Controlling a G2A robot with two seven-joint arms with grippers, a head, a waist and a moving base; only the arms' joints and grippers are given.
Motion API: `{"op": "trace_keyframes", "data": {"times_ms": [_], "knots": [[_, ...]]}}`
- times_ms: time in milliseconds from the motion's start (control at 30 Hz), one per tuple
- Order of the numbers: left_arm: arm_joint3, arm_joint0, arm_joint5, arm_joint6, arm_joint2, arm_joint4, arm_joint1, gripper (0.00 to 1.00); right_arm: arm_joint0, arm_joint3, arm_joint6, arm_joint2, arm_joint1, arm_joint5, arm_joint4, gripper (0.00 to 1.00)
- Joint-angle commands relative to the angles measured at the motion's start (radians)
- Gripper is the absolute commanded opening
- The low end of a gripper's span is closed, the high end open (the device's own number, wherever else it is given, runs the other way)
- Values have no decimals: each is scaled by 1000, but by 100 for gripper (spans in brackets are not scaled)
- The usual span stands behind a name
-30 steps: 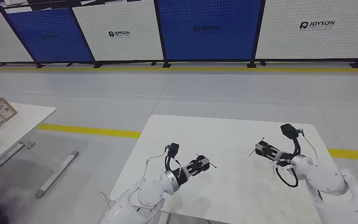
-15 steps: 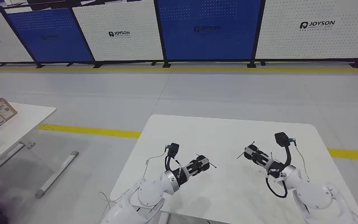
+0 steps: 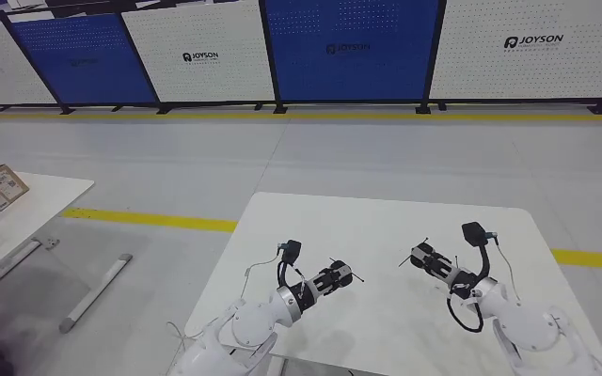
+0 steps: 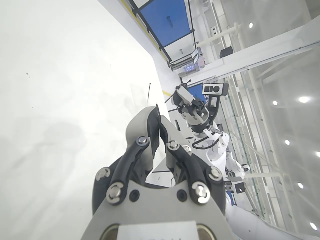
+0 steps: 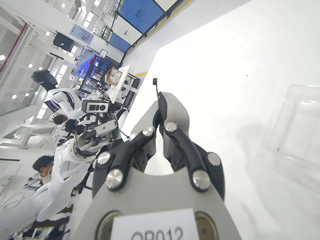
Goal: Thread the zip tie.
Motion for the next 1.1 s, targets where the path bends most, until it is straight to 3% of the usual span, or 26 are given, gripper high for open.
{"op": "trace_keyframes", "data": {"times_ms": [0, 200, 333, 1067], "knots": [[0, 0, 0, 0, 0, 0, 0, 0, -11, 4, 24, -3, -1, -46, 47, 0], [0, 0, 0, 0, 0, 0, 0, 0, -33, -14, -89, -42, -14, -77, 55, 0], [0, 0, 0, 0, 0, 0, 0, 0, -19, 1, -210, -105, -31, -89, 0, 0], [0, 0, 0, 0, 0, 0, 0, 0, -19, 1, -210, -105, -31, -89, 0, 0]]}}
